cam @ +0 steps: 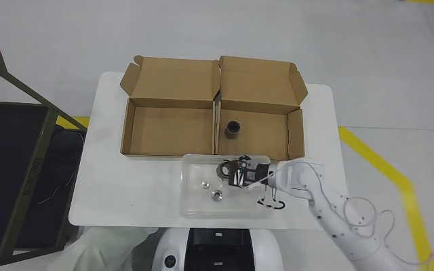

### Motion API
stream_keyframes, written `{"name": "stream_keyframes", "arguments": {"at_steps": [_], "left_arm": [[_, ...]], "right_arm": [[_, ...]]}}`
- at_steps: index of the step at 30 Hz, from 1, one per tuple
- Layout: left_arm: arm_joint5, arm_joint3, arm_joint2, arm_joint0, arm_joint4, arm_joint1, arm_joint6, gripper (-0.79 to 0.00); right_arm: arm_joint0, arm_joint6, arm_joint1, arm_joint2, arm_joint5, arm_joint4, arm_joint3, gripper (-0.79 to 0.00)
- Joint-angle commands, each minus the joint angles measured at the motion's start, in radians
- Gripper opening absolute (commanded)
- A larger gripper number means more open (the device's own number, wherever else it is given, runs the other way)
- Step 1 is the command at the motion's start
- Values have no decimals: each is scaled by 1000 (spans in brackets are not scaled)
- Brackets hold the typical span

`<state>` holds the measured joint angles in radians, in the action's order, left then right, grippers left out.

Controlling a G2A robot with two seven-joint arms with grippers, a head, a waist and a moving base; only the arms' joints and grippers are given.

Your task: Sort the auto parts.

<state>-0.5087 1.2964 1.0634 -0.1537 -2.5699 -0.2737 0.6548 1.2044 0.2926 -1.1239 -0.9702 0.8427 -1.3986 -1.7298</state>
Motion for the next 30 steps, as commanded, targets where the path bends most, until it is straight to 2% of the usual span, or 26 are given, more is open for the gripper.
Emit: {"name": "stream_keyframes", "arguments": {"at_steps": [1,9,19,30], "left_arm": [[0,0,0,0,0,0,0,0],[0,0,0,0,0,0,0,0],[0,0,0,0,0,0,0,0],[0,0,0,0,0,0,0,0]], "right_arm": [[9,-3,3,-16,1,26,-29,-785],[25,-24,18,-100,6,107,-164,-785],[8,-143,26,-217,-6,285,-157,-785],[84,-327,45,-384,44,377,-166,-785]]}}
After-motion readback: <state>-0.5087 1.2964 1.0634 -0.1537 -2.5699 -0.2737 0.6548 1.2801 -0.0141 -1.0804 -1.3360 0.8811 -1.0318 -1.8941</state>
